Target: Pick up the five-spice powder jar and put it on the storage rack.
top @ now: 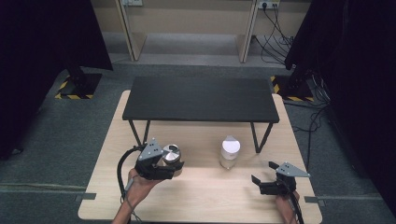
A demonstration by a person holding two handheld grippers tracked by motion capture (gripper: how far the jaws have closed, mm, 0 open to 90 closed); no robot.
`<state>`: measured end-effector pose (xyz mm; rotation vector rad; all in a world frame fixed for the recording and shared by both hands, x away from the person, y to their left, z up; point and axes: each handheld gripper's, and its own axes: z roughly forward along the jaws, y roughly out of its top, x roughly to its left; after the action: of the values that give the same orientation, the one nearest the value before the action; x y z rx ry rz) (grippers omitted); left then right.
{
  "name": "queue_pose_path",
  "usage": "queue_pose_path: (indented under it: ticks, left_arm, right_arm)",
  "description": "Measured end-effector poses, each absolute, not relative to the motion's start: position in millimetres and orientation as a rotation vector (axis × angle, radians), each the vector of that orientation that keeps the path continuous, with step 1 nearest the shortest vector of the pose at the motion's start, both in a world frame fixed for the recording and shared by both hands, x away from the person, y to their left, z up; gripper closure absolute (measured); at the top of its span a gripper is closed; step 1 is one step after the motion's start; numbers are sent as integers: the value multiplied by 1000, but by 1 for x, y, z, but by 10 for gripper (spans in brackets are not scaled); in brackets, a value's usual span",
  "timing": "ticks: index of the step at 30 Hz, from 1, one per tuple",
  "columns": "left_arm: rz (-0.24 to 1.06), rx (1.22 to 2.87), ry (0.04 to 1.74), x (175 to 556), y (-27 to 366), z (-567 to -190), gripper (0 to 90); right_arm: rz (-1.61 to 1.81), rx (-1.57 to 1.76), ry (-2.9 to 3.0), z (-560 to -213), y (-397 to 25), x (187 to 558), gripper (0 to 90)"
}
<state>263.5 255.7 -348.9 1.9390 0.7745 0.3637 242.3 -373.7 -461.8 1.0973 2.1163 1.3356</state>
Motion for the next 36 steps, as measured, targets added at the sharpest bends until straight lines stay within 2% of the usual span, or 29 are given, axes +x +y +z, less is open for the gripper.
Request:
queue_pose_path:
  ticks: [10,19,29,36]
  left_arm:
    - [370,1938,759,268,266,-297,312]
    - [396,1971,776,293,264,-248,312]
    - [415,1909,848,318,265,-218,312]
    - [489,1889,927,340,256,-209,312]
  right_arm:
    - [1332,1094,2118,-462,-373,242,20]
    - [1336,1098,2119,-462,-374,243,20]
    - [1333,1093,2121,-461,-374,243,20]
    - [1334,1093,2123,-461,-374,243,20]
